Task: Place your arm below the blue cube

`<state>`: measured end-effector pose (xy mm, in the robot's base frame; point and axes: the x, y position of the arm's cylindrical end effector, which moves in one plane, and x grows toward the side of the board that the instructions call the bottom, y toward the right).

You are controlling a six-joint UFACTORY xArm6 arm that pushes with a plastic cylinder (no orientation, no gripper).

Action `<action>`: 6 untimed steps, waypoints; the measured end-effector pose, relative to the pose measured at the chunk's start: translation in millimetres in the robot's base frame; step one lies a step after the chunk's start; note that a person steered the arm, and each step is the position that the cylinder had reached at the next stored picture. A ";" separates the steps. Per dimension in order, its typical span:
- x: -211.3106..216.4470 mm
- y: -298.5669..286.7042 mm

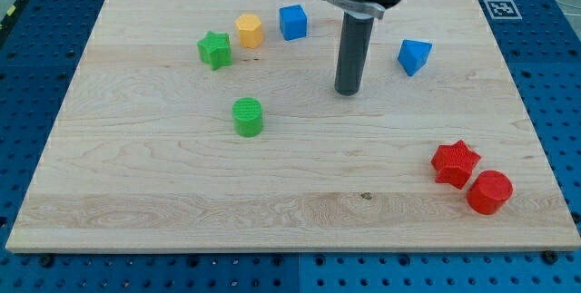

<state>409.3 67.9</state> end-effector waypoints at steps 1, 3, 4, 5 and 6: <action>-21.5 -0.9; -37.7 -26.9; -67.1 -26.9; -69.6 -40.7; -76.0 -59.4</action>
